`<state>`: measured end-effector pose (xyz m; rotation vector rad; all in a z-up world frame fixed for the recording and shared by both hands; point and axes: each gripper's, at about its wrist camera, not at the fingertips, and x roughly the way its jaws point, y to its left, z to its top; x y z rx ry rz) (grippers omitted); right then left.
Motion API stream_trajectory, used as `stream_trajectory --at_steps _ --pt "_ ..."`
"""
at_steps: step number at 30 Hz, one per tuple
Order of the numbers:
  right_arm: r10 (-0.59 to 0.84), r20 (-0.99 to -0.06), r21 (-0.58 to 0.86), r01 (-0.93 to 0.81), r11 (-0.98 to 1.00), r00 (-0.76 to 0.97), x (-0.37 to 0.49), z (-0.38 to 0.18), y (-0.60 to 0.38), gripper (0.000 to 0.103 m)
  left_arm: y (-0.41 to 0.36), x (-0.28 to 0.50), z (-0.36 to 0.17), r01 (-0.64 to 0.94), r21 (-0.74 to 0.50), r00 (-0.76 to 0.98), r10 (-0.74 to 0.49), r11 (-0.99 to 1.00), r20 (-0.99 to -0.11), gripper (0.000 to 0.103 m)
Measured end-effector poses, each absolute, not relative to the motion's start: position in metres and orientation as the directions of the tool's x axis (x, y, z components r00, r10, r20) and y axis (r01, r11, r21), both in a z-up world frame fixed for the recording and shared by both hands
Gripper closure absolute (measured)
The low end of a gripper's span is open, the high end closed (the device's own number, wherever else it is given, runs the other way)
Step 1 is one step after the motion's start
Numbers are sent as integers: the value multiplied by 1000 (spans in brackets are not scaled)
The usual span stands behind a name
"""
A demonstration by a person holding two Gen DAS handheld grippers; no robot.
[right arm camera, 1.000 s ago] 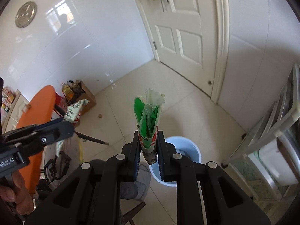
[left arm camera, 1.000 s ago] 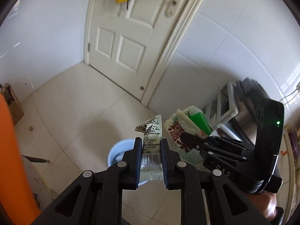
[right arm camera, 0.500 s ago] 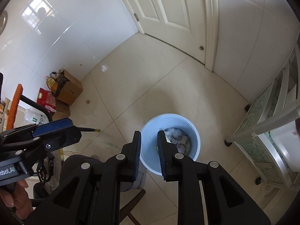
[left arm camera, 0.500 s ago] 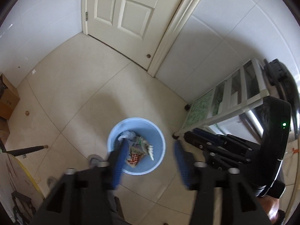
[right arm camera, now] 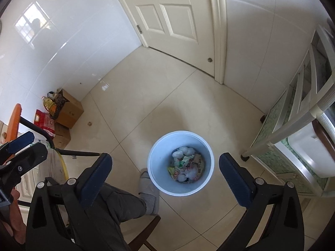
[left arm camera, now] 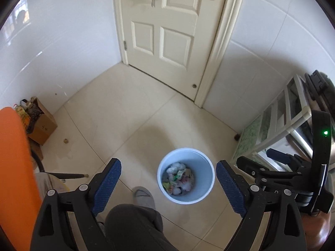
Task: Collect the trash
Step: 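Return both open tools to the table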
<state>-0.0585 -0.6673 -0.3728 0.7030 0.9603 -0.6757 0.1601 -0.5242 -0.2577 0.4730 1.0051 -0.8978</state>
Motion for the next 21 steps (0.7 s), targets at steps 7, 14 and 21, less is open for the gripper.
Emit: stream_trajectory --at_steps 7,14,21 --pt "-247 -841 238 738 631 482 -44 -322 -631 0 -448 136 -197 773 -38 362 -489 633 -794 9" --pt "-261 -784 235 658 715 563 -13 -266 -578 0 -365 117 -148 712 -52 464 -526 700 -713 7" --pt "-248 -721 214 548 808 647 29 -212 -519 0 -276 104 -116 625 -85 560 -521 776 -645 3"
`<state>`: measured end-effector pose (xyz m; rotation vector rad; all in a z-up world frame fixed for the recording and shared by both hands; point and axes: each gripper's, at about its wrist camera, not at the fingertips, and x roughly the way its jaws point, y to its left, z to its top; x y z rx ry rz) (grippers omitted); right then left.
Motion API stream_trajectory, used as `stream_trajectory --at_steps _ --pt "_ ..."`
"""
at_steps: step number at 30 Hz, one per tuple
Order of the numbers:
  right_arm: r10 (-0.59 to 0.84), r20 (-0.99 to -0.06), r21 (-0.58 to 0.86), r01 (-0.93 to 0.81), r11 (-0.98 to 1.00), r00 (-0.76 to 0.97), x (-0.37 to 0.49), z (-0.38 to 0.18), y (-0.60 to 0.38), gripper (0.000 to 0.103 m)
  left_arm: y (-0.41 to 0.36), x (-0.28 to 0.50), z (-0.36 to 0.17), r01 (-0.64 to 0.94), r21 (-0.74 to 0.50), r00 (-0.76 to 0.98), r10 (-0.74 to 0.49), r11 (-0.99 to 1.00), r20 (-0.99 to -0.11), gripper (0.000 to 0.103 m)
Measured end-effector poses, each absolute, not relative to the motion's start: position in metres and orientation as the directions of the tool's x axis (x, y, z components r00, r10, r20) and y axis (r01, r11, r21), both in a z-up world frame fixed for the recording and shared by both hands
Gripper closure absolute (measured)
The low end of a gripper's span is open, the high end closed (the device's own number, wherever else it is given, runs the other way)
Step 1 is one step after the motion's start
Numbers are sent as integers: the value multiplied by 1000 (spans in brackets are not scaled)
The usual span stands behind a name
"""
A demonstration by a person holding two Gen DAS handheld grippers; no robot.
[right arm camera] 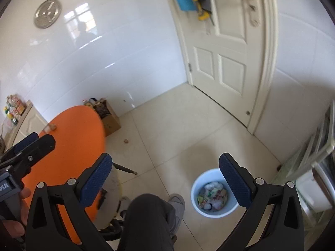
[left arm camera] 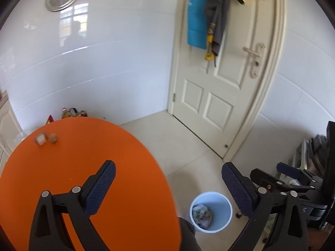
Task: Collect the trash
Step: 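Return both open tools to the table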
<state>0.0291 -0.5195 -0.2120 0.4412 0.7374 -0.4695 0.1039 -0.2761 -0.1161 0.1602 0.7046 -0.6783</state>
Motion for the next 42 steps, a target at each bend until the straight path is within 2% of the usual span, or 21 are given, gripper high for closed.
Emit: stream_trajectory --at_steps 11,22,31,42 --pt "-143 -638 191 335 922 757 96 -162 -419 0 -120 81 -69 429 -150 687 -430 891 -586 1" --pt "6 -605 172 123 978 796 153 -145 -335 0 -23 45 -41 252 -151 786 -293 956 -544 1" --pt "85 -624 161 22 987 777 211 -156 -307 0 -8 56 -43 161 -132 794 -208 978 -571 1" --pt "107 -746 142 0 990 658 337 -236 -310 1 -70 188 -65 119 -84 733 -145 989 -665 1"
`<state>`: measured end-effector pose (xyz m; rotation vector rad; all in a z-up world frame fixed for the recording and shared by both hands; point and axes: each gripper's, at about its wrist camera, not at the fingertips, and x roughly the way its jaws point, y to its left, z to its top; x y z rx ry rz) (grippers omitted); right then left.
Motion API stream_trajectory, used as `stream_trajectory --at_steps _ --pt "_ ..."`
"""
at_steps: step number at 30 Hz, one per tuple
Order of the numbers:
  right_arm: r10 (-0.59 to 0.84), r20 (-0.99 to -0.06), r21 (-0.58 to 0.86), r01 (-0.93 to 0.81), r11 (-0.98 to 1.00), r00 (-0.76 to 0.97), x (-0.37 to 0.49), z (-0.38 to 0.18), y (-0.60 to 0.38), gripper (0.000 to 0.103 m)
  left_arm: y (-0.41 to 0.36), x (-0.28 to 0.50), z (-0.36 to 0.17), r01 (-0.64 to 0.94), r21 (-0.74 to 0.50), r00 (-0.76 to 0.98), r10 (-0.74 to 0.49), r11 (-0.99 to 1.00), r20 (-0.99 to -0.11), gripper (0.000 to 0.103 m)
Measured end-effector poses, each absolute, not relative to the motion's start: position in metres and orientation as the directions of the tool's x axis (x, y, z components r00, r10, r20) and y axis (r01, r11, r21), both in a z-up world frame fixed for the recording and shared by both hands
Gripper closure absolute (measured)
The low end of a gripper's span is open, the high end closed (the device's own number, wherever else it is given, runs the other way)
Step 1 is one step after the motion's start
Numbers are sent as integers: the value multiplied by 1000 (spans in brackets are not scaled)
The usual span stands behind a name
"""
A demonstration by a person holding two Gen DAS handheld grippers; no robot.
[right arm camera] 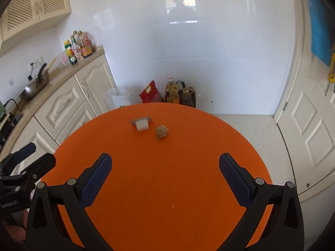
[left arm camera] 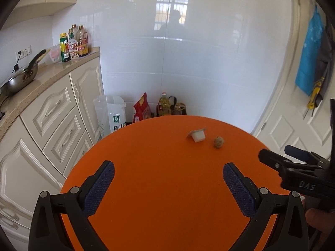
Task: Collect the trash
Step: 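Return both open tools to the table, then grasp the brown nut with the right tool while the left tool grasps the white cup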
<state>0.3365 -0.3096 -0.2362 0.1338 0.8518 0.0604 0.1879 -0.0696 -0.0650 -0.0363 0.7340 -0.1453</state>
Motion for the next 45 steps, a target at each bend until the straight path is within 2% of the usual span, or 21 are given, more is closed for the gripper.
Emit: stream_trajectory --at_steps 3,5,12,15,17,20,26,33,36,38,40,43,45 --pt "129 -786 159 -4 987 604 375 -266 -309 11 -95 242 -74 121 -62 704 -129 991 -698 1" --pt "145 -806 168 -13 986 574 394 -281 -309 24 -111 275 -80 126 -53 685 -125 991 -718 1" --pt "159 -832 163 -38 986 532 441 -313 -302 38 -143 366 -105 116 -47 648 -112 992 -753 1" --pt "135 -837 120 -64 991 530 451 -319 -295 55 -151 394 -114 119 -52 641 -117 991 -759 1" --pt "167 -831 143 -87 986 530 453 -319 -292 77 -156 405 -118 127 -55 638 -123 990 -760 1" --pt "149 -828 105 -111 988 541 447 -318 -286 77 -170 423 -125 146 -56 634 -137 988 -761 1" --pt "173 -817 167 -62 984 550 432 -317 -306 77 -209 450 -137 204 -48 619 -167 978 -768 1" --pt "155 -810 174 -20 985 565 424 -309 -327 77 -248 489 -168 260 -30 594 -185 965 -783 1" --pt "154 -807 177 -15 984 570 423 -307 -330 77 -262 505 -179 279 -27 593 -195 960 -782 4" --pt "156 -806 179 -16 984 571 423 -306 -330 77 -265 510 -185 303 -52 589 -230 952 -775 16" --pt "155 -806 181 -12 983 572 421 -305 -332 77 -264 514 -191 321 -95 568 -272 942 -777 45" --pt "157 -803 191 -1 982 574 417 -304 -335 77 -256 523 -202 332 -113 564 -294 936 -772 62" --pt "157 -801 195 4 981 578 413 -301 -336 77 -251 528 -208 338 -127 565 -309 932 -765 63"
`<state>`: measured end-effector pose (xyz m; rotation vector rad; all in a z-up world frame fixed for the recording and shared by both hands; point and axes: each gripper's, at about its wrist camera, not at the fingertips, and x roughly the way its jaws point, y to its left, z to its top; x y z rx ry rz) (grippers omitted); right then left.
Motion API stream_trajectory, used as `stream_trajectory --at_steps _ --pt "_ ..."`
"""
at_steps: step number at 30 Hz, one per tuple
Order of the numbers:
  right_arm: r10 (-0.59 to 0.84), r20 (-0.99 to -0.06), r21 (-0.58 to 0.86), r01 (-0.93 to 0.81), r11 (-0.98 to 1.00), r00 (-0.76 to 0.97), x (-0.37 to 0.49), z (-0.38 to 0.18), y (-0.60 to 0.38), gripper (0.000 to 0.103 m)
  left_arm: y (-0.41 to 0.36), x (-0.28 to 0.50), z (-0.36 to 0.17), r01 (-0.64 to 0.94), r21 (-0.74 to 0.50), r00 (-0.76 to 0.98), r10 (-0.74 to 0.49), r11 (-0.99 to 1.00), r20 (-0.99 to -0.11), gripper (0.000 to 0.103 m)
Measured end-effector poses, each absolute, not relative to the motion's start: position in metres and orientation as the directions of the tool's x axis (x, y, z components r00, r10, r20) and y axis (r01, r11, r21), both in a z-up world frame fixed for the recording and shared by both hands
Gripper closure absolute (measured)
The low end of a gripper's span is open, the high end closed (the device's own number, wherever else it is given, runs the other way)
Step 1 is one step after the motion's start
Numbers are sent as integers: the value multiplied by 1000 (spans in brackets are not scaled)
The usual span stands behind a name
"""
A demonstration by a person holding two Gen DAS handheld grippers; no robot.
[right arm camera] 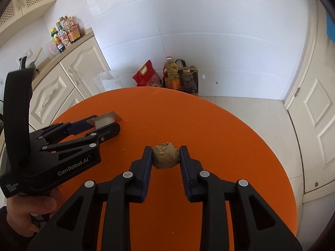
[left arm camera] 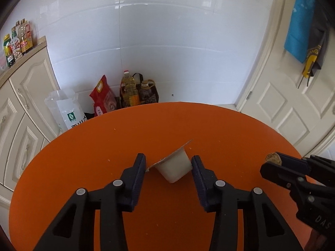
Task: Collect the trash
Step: 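Grasp the brown nut with the right tool while the left tool grasps the white cup, then carry both items to the blue bin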
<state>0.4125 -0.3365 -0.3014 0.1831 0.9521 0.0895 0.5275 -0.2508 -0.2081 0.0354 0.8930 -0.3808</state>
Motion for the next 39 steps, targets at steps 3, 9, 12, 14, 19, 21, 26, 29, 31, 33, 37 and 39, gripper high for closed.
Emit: stream_trajectory --at_steps 3,9,12,14,19,21,26,29,31,33,37,39 --pt "161 -800 204 9 979 578 407 -298 -337 77 -241 528 -214 344 -149 556 -329 927 -763 63" --pt "168 -791 218 15 976 589 386 -288 -344 77 -228 517 -217 341 -158 562 -336 927 -756 64" --pt "169 -783 225 20 974 598 370 -280 -347 77 -223 494 -211 344 -163 571 -344 925 -746 64" --pt "168 -777 229 23 973 607 357 -273 -349 77 -218 488 -212 340 -176 570 -351 924 -743 64" --pt "171 -756 240 24 971 632 320 -254 -351 77 -205 467 -209 341 -187 586 -364 921 -724 65" --pt "171 -748 244 27 969 641 305 -248 -351 77 -202 453 -208 349 -188 592 -372 918 -715 65" --pt "160 -730 238 28 971 664 264 -231 -349 77 -195 416 -210 365 -190 604 -387 912 -697 65" --pt "149 -715 237 36 971 683 237 -220 -351 77 -193 394 -206 384 -188 617 -403 904 -676 65" --pt "133 -702 231 47 972 700 218 -211 -354 77 -192 376 -202 401 -188 624 -417 897 -661 65" --pt "125 -688 235 56 970 715 201 -203 -359 77 -194 359 -195 421 -188 630 -436 887 -643 65" --pt "92 -665 231 87 969 741 166 -189 -373 77 -203 325 -186 467 -198 630 -481 862 -610 65" --pt "67 -655 230 114 967 753 147 -184 -384 77 -209 307 -180 496 -199 625 -507 845 -594 65"
